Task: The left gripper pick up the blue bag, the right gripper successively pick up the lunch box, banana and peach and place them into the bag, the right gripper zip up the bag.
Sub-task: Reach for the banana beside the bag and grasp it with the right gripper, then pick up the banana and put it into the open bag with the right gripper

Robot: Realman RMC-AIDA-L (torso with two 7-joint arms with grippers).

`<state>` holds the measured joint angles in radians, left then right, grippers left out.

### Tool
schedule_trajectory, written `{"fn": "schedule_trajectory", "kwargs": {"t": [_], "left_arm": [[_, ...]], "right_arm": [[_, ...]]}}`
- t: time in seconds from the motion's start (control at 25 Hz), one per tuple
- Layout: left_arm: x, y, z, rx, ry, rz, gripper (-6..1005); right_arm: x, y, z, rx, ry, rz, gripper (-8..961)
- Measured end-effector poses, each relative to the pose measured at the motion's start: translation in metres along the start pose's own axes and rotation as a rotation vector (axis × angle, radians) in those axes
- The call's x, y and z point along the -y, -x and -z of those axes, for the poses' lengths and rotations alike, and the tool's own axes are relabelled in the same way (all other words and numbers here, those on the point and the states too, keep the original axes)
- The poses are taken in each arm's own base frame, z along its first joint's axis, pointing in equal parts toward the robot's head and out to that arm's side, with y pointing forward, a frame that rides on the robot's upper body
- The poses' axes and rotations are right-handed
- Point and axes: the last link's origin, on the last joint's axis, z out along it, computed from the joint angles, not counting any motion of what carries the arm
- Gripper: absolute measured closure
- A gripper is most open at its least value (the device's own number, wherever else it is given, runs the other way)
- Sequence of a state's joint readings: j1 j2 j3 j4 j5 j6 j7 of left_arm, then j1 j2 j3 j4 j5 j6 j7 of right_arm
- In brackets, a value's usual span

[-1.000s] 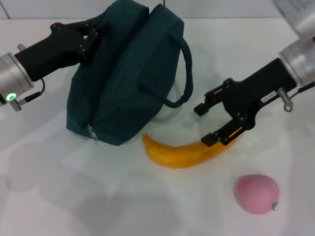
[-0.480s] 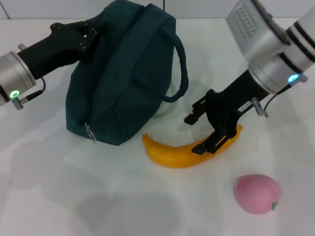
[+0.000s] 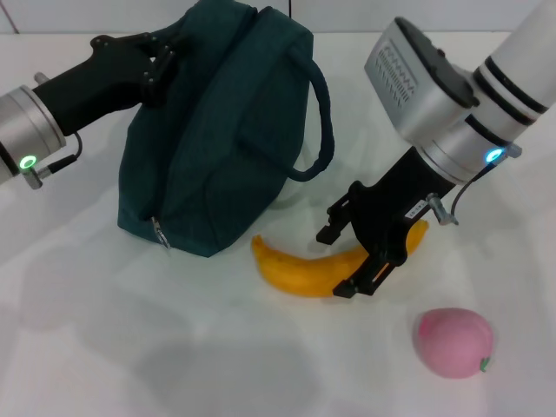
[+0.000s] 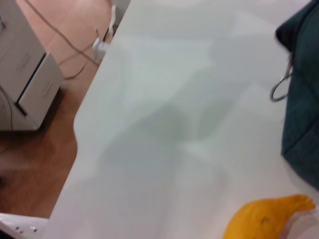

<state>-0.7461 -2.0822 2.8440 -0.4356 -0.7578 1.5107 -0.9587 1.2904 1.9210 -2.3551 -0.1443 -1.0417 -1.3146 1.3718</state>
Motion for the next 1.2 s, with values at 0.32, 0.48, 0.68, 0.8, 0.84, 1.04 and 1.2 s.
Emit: {"fn": "schedule_trajectory", "kwargs": {"t": [0.32, 0.48, 0.68, 0.8, 0.84, 1.04, 1.2], "left_arm": [[0.0, -0.001, -0.001, -0.001, 0.002, -0.002, 964], [0.0, -0.001, -0.001, -0.001, 0.002, -0.001, 964], [0.0, 0.0, -0.001, -0.001, 0.002, 0.0, 964], [0.0, 0.0, 0.0, -0.001, 0.001, 0.001, 964], [0.0, 0.0, 0.0, 0.0, 0.001, 0.001, 964], [0.0, 0.0, 0.0, 0.0, 0.0, 0.001, 965], [0.0, 0.001, 0.001, 0.001, -0.001, 0.002, 965]], "right_arm": [[-0.003, -0.005, -0.015, -0.057, 0.004, -0.002, 262], [-0.003, -0.007, -0.021, -0.073, -0.007, 0.0, 275], [-0.003, -0.007, -0.024, -0.077, -0.016, 0.001, 291], [-0.002, -0.007, -0.024, -0.077, -0.021, 0.0, 301], [-0.002, -0.007, -0.024, -0.077, -0.022, 0.0, 304], [-0.002, -0.008, -0.024, -0.077, -0.024, -0.006, 320], [0.0, -0.008, -0.018, -0.04, -0.034, -0.055, 371]]}}
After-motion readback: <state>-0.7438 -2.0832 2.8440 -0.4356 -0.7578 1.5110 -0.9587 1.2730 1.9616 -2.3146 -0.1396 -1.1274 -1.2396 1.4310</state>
